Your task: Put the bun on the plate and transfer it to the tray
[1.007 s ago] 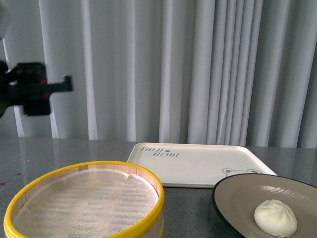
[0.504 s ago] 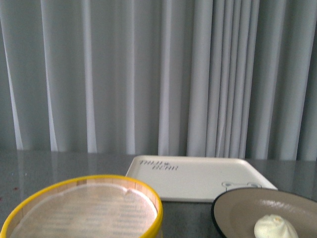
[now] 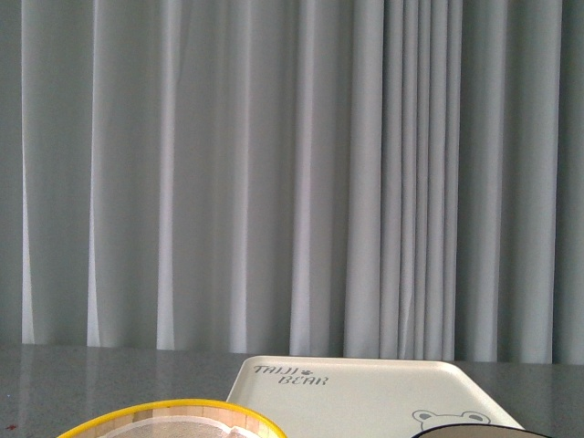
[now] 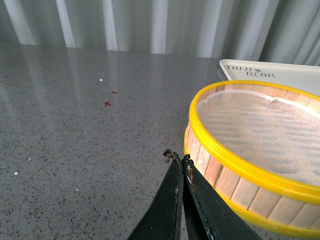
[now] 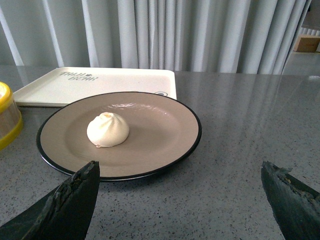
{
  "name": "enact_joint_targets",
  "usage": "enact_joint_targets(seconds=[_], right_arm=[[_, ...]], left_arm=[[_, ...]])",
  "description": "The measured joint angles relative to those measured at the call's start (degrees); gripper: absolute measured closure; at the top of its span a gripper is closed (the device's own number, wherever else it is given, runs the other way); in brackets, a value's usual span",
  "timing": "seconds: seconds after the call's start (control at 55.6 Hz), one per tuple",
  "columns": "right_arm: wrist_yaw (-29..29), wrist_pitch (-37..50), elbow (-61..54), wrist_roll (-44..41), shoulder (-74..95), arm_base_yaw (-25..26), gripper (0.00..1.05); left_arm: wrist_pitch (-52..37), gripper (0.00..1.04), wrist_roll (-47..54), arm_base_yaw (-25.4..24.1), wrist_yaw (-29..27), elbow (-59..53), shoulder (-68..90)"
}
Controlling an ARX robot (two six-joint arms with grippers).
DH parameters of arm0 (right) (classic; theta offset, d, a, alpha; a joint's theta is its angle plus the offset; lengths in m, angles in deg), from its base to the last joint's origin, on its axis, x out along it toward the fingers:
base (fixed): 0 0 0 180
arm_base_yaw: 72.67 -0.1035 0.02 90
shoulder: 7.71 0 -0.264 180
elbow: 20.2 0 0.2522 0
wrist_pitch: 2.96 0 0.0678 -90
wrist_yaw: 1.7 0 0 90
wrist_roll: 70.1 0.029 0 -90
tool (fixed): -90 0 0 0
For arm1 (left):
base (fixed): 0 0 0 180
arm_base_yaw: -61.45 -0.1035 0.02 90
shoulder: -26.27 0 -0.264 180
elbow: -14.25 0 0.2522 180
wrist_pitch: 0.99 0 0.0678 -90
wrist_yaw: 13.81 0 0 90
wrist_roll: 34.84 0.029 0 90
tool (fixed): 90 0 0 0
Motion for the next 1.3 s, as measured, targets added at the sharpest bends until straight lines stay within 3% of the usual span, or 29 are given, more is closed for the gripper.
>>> enact_joint_targets(seconds=[0.342,1.295], right_arm=[[-0.02,0.00,0.00,0.00,0.00,0.00,0.09],[-0.02,0.00,0.00,0.00,0.00,0.00,0.09]], left_arm=[[3.74,1.01,0.04,0.00,0.07,-3.50,-8.61],[27.12,1.01,0.07,0.00,0.20,-3.54,-32.79]])
